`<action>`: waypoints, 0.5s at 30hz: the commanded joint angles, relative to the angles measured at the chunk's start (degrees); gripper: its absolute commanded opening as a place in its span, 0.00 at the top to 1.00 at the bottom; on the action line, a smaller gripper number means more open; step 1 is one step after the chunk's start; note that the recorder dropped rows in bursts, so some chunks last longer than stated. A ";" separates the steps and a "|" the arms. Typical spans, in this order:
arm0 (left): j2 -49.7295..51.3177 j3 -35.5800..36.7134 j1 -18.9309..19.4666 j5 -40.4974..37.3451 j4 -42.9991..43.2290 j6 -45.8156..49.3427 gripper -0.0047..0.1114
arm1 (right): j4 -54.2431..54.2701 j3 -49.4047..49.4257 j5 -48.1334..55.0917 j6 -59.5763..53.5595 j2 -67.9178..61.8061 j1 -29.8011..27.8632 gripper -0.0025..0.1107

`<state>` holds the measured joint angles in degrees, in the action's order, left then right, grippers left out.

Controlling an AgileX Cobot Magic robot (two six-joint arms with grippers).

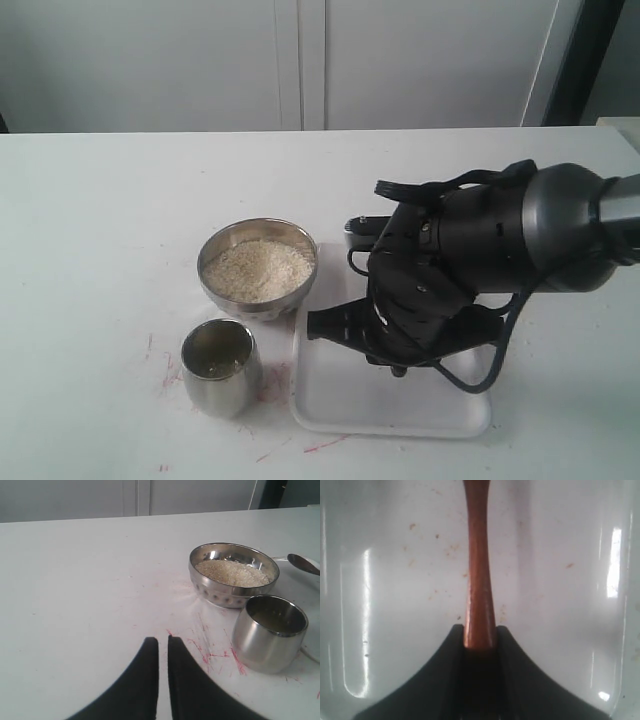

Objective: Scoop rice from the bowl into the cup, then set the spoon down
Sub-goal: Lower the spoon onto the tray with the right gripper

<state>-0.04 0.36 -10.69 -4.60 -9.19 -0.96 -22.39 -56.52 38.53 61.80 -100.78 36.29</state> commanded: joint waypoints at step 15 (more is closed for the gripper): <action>0.04 -0.36 -0.06 0.22 -0.59 -0.10 0.84 | 4.50 -1.02 1.79 -6.22 -0.11 -0.35 0.98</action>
<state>-0.04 0.36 -10.69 -4.60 -9.19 -0.96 -17.74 -56.68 39.56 56.73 -100.78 36.29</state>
